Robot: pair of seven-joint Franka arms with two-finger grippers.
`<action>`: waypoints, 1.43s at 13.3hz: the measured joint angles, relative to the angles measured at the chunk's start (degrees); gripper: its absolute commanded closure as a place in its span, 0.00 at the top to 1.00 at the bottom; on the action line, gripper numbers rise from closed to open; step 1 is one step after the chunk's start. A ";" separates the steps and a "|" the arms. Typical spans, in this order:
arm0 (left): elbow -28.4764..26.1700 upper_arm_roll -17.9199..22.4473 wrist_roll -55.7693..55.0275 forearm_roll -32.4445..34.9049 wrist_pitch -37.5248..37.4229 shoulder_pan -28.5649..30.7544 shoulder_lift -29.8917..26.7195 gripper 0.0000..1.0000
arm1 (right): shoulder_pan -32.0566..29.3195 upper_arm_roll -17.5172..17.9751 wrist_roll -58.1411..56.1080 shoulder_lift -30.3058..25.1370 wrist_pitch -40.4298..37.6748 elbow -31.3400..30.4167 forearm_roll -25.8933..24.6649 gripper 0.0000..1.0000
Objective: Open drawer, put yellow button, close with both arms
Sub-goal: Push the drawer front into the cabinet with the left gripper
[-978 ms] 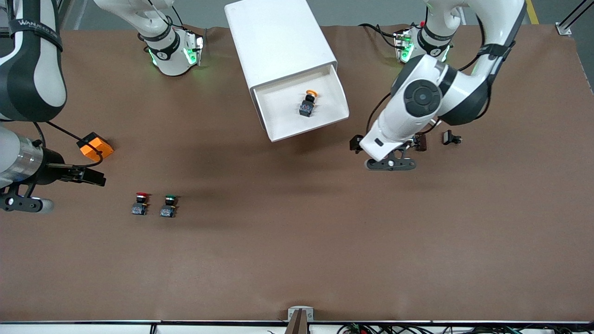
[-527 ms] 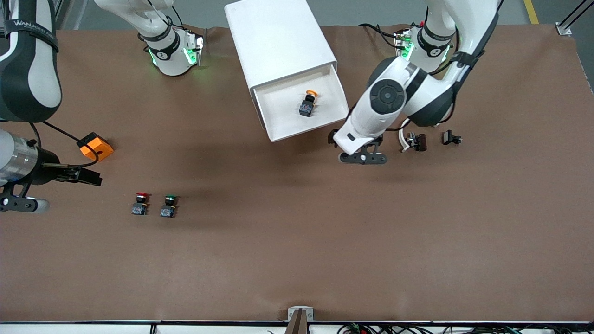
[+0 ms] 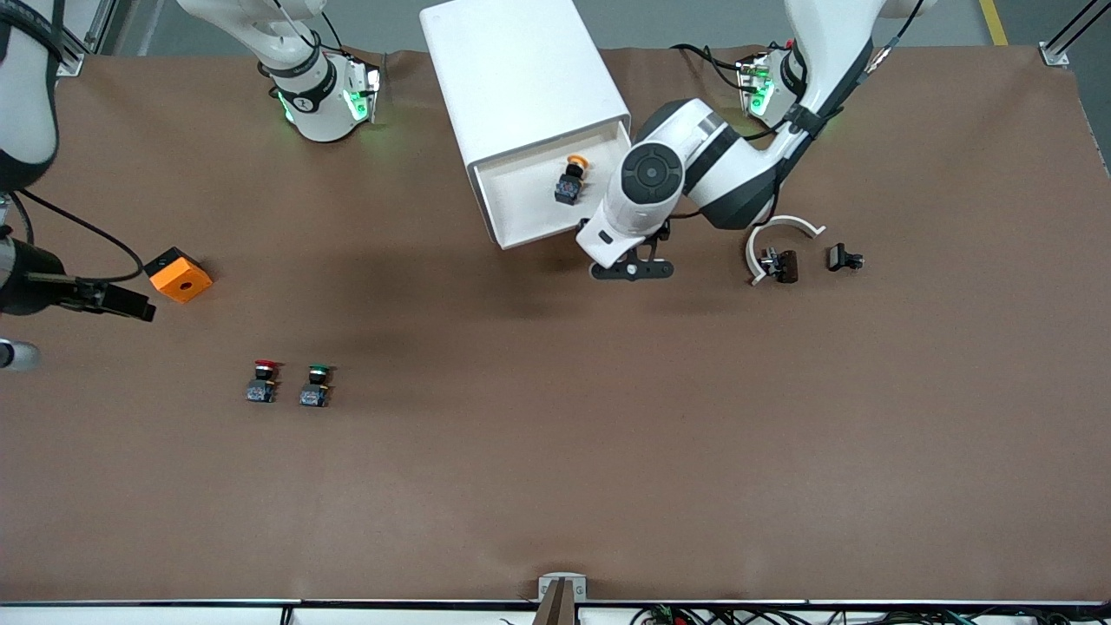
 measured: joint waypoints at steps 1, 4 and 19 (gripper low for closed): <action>0.10 -0.68 -0.33 -0.81 -1.36 -0.05 0.00 1.00 | -0.48 0.00 -0.30 -0.82 -0.85 0.00 0.00 1.00; 0.22 -2.69 -1.92 -3.29 -4.54 -0.12 0.00 1.00 | -1.10 0.05 -0.63 -2.93 -3.18 -0.01 0.00 1.00; 6.01 -4.43 -7.77 -1.51 -5.80 7.58 -0.01 1.00 | -1.09 0.72 -0.59 -9.83 -5.60 -2.44 0.85 1.00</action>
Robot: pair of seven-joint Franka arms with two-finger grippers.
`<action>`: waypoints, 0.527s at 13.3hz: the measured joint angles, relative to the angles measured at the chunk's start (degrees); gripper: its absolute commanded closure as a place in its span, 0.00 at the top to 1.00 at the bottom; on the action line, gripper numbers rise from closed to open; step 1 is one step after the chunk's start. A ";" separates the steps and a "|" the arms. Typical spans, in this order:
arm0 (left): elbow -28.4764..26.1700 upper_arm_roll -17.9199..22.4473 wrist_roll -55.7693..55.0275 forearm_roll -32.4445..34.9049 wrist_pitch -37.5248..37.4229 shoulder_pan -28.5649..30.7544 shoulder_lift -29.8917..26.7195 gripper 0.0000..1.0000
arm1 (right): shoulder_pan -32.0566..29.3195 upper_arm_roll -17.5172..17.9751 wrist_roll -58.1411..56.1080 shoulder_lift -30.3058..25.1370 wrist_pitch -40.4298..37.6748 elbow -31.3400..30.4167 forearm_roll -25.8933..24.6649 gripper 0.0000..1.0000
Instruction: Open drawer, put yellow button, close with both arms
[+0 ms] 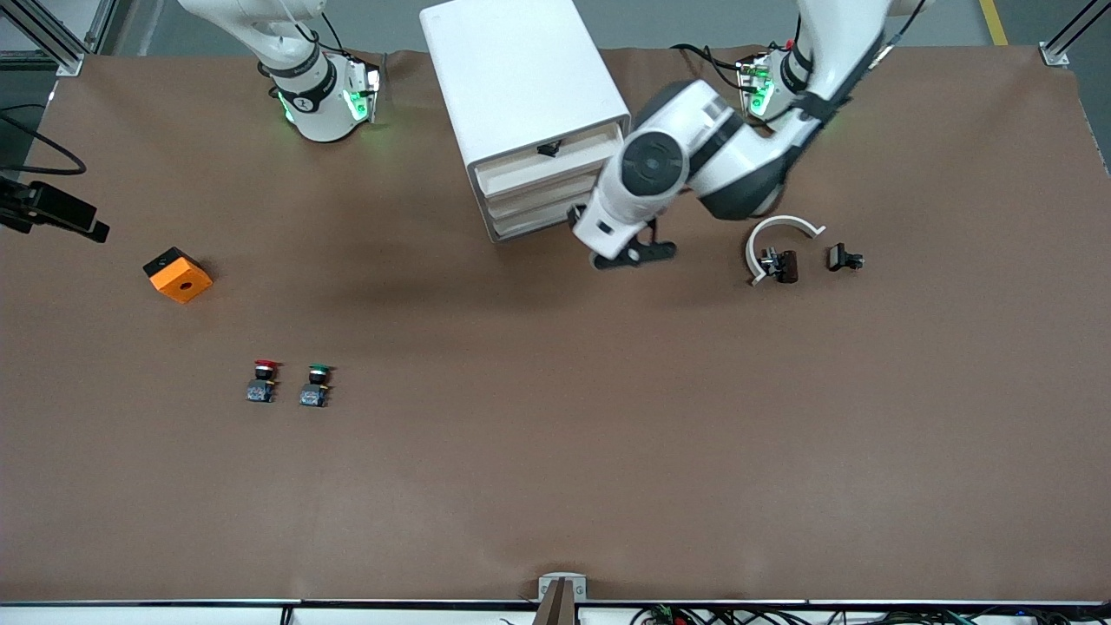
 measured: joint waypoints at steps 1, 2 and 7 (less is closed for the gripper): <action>1.30 0.14 0.42 0.77 -0.04 2.53 -0.03 1.00 | 0.00 -0.01 0.00 -0.07 0.09 -0.30 0.02 1.00; 2.53 0.19 0.99 2.54 -0.04 4.87 -0.13 1.00 | 0.00 0.00 0.00 -0.11 0.12 -0.47 0.04 1.00; 7.47 0.22 1.75 16.59 -4.68 10.84 -2.95 1.00 | 0.11 0.09 0.00 -1.29 0.92 -2.06 0.10 1.00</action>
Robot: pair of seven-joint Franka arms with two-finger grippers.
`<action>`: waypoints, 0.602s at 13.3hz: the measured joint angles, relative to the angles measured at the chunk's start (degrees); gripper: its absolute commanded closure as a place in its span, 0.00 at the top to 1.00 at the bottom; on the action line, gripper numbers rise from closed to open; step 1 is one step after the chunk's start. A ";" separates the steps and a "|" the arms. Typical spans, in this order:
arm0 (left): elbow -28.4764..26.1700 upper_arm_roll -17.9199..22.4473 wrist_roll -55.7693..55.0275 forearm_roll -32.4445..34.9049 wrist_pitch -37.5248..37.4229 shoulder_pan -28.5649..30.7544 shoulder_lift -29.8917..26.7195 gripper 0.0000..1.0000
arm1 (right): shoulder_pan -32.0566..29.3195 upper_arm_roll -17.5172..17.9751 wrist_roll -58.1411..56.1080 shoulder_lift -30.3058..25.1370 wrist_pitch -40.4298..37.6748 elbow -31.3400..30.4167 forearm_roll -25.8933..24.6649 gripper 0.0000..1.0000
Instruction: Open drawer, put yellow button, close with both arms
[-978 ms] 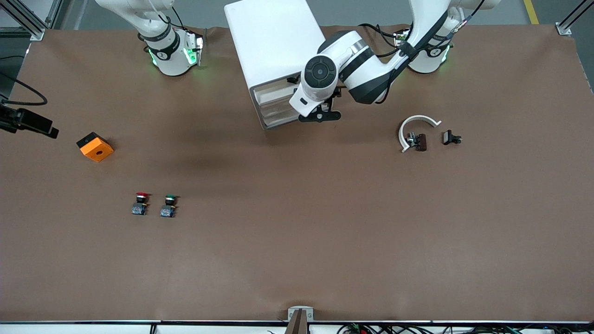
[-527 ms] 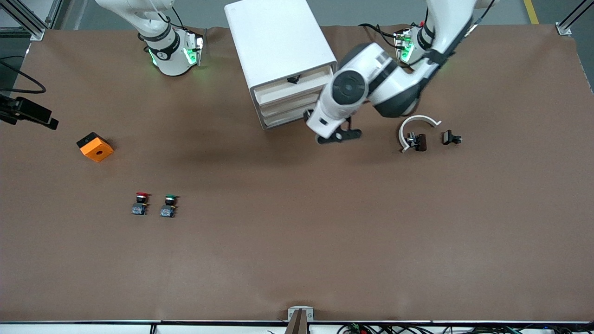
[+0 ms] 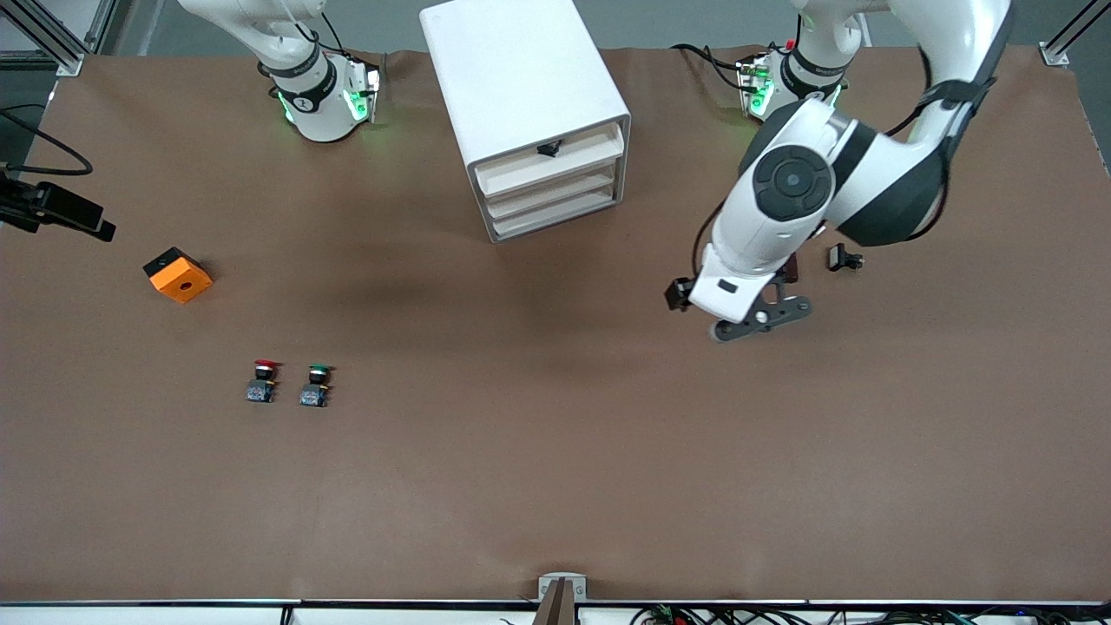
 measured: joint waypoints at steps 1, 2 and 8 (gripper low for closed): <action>1.34 0.01 1.45 0.79 -2.50 1.15 -0.60 1.00 | 0.07 0.01 0.00 -0.88 0.78 -1.26 0.02 1.00; 2.72 0.02 4.01 1.08 -4.87 2.46 -1.14 1.00 | 0.27 0.02 0.00 -2.00 1.79 -2.82 0.03 1.00; 5.51 -0.01 22.58 1.20 -9.12 11.43 -6.75 1.00 | 0.67 -0.19 1.82 -5.62 3.53 -7.62 0.04 1.00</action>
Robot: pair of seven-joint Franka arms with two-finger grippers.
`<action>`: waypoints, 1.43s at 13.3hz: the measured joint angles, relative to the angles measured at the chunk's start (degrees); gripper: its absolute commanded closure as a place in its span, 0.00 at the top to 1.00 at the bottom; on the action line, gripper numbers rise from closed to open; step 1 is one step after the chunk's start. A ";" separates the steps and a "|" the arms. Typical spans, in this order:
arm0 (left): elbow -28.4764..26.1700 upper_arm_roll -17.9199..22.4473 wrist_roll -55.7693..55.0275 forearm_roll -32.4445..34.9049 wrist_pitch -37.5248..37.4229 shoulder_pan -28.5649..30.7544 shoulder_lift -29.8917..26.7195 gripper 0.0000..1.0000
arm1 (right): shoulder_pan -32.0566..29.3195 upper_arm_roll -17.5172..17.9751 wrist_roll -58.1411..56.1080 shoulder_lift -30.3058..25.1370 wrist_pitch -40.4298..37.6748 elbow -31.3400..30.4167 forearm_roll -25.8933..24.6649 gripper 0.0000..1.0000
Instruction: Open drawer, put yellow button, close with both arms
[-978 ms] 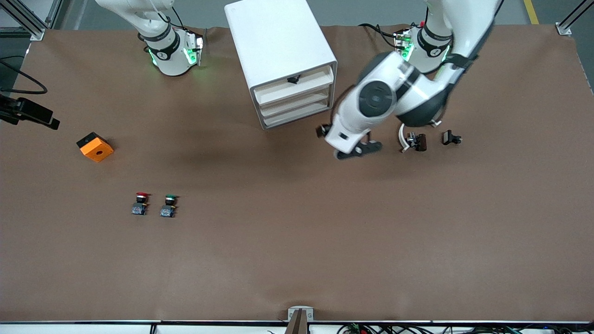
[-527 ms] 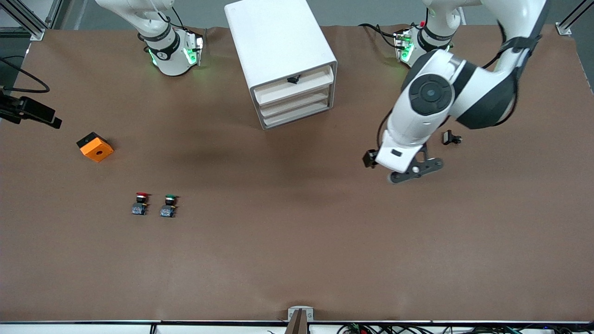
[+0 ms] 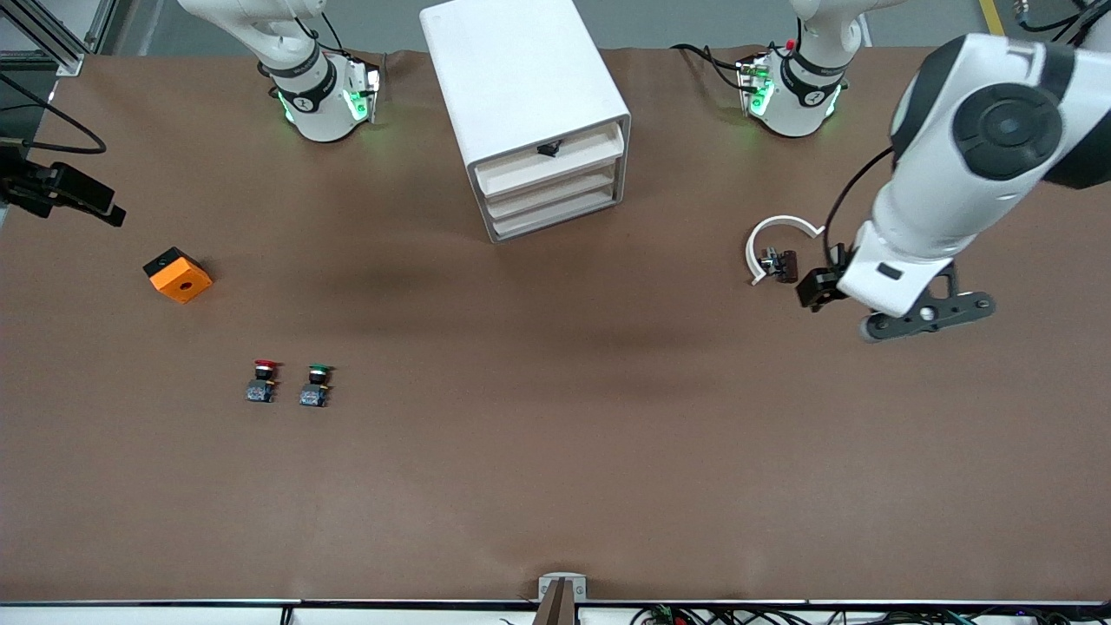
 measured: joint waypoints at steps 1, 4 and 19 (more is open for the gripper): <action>0.00 -0.03 2.44 -0.32 -0.21 1.23 -0.93 1.00 | 0.07 0.00 0.24 -0.21 0.00 -0.26 0.00 1.00; 0.00 -0.04 8.02 -3.33 -2.14 4.89 -3.58 1.00 | 0.12 -0.02 0.63 -1.51 0.03 -1.83 0.00 1.00; -14.31 29.39 18.81 -15.87 -0.84 -14.35 -21.75 1.00 | 0.20 -0.60 0.69 -5.54 1.17 -6.34 0.02 1.00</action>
